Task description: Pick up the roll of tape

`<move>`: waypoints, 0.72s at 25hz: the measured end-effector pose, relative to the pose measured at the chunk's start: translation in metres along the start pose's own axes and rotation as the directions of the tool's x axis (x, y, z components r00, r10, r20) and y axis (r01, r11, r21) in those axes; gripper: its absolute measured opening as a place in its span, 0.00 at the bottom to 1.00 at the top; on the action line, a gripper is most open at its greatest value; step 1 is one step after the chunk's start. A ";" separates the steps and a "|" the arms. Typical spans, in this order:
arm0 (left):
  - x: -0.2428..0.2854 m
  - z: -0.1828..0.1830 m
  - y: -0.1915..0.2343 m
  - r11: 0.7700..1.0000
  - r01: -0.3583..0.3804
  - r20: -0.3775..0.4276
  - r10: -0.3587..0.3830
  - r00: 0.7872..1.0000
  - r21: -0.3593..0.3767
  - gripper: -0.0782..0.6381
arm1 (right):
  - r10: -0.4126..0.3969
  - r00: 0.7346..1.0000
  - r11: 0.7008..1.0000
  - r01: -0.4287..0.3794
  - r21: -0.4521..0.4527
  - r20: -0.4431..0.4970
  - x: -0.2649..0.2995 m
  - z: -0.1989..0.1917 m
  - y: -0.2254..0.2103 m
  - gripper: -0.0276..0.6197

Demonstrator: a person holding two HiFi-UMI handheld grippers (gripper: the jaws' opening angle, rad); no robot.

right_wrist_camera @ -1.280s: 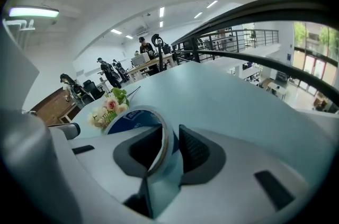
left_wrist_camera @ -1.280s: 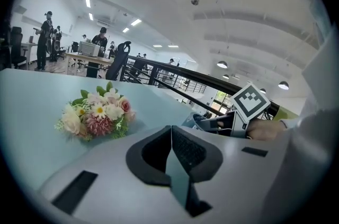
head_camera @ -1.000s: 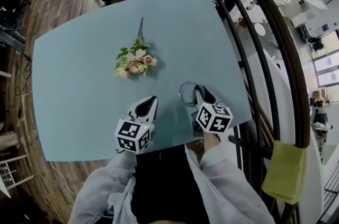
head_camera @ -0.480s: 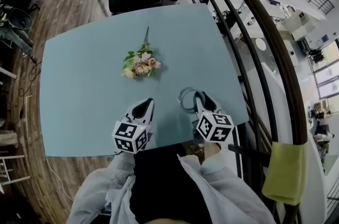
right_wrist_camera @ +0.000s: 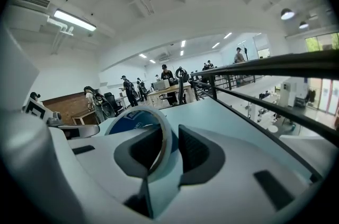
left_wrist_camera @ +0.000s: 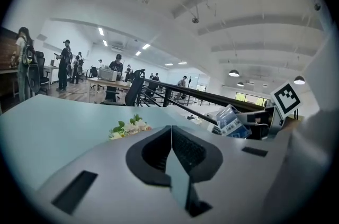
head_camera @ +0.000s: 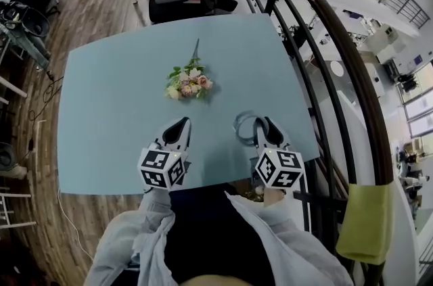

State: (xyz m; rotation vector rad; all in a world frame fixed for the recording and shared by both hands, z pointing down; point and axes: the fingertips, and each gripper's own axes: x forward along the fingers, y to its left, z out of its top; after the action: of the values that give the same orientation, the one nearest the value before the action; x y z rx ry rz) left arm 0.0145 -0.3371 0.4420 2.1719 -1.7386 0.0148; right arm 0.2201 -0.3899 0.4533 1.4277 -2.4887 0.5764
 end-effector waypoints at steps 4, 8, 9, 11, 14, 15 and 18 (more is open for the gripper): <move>-0.009 0.005 0.008 1.000 -0.028 0.017 0.029 0.999 -0.013 0.13 | 0.001 1.000 1.000 0.000 -0.025 0.018 -0.004 0.003 0.002 0.20; -0.012 0.002 0.011 0.999 -0.040 0.024 0.040 0.999 -0.027 0.13 | 0.001 1.000 0.999 0.000 -0.043 0.019 -0.003 0.000 0.002 0.19; -0.012 0.002 0.010 0.999 -0.039 0.025 0.040 0.999 -0.030 0.13 | 0.003 1.000 0.999 -0.002 -0.042 0.017 -0.003 -0.001 0.002 0.19; -0.011 0.001 0.008 0.999 -0.038 0.026 0.038 0.999 -0.034 0.13 | 0.006 1.000 0.999 -0.006 -0.041 0.013 -0.002 -0.002 0.002 0.19; -0.009 -0.002 0.005 0.999 -0.031 0.019 0.031 0.999 -0.037 0.13 | 0.009 1.000 0.999 -0.009 -0.040 0.009 0.000 -0.003 0.002 0.19; -0.008 -0.004 0.005 0.999 -0.028 0.016 0.029 0.999 -0.038 0.13 | 0.010 1.000 0.999 -0.010 -0.040 0.007 0.001 -0.004 0.002 0.19; -0.005 -0.010 0.003 0.999 -0.023 0.006 0.023 1.000 -0.040 0.13 | 0.012 1.000 0.999 -0.012 -0.038 -0.002 0.004 -0.009 0.002 0.19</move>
State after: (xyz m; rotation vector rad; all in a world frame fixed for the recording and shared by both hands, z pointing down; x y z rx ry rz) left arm 0.0119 -0.3302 0.4507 2.1258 -1.7523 -0.0212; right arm 0.2166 -0.3880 0.4623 1.3994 -2.4946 0.5300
